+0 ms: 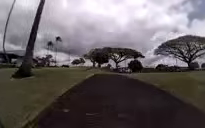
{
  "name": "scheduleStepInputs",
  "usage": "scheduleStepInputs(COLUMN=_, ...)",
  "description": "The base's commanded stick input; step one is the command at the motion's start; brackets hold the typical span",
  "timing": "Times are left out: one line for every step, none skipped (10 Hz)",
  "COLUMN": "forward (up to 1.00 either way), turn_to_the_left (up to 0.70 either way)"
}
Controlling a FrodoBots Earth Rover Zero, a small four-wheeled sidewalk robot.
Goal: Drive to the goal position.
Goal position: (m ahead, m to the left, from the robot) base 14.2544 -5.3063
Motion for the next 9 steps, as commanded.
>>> scheduleStepInputs(forward=0.70, turn_to_the_left=0.03)
scheduleStepInputs(forward=0.70, turn_to_the_left=0.03)
scheduleStepInputs(forward=0.70, turn_to_the_left=0.03)
scheduleStepInputs(forward=0.70, turn_to_the_left=0.01)
scheduleStepInputs(forward=0.70, turn_to_the_left=-0.06)
scheduleStepInputs(forward=0.70, turn_to_the_left=-0.30)
scheduleStepInputs(forward=0.70, turn_to_the_left=-0.34)
scheduleStepInputs(forward=0.70, turn_to_the_left=-0.34)
scheduleStepInputs(forward=0.70, turn_to_the_left=-0.27)
